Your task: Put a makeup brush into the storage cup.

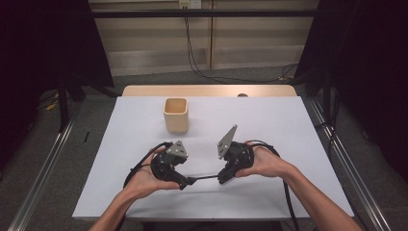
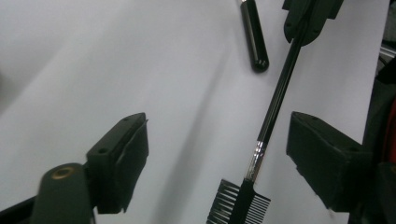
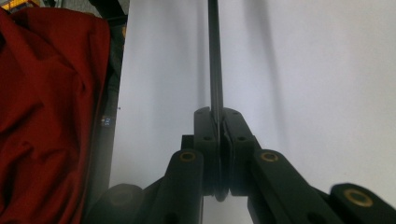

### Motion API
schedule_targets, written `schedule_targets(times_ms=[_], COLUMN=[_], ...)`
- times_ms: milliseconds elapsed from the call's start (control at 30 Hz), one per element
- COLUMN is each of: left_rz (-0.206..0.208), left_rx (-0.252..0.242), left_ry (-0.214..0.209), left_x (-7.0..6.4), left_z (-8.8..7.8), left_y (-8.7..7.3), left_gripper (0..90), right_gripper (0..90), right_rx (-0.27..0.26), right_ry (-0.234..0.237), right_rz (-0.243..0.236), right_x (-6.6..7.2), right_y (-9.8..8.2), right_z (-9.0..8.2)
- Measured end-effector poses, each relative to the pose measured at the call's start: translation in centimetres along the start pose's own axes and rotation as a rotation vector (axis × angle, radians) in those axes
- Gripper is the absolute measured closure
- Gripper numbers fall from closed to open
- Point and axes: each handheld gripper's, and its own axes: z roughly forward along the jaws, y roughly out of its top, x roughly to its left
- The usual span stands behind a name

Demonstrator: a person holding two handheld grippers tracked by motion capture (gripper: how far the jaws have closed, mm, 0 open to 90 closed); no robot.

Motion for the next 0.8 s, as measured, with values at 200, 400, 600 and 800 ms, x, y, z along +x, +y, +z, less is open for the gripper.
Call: schedule_targets(times_ms=[200,400,600,800], left_rz=[-0.031,-0.074,-0.109,-0.113], left_rx=[-0.045,-0.095,-0.156,-0.206], left_ry=[0.029,0.057,0.076,0.124], left_x=[0.0,0.4,0.6,0.4], left_z=[-0.5,-1.4,-2.3,-2.7], left_y=[-0.7,-1.6,-2.3,-3.1], left_gripper=[8.6,5.3,3.0,3.3], right_gripper=[86.3,86.2,86.3,86.3], right_rx=[-0.019,-0.046,-0.059,-0.087], right_ry=[-0.015,-0.029,-0.058,-0.081], right_rz=[0.022,0.056,0.089,0.127], right_x=[0.0,-0.2,-0.1,0.0], right_y=[-0.7,-1.7,-2.6,-3.4], right_z=[-0.2,-0.5,-1.0,-1.3])
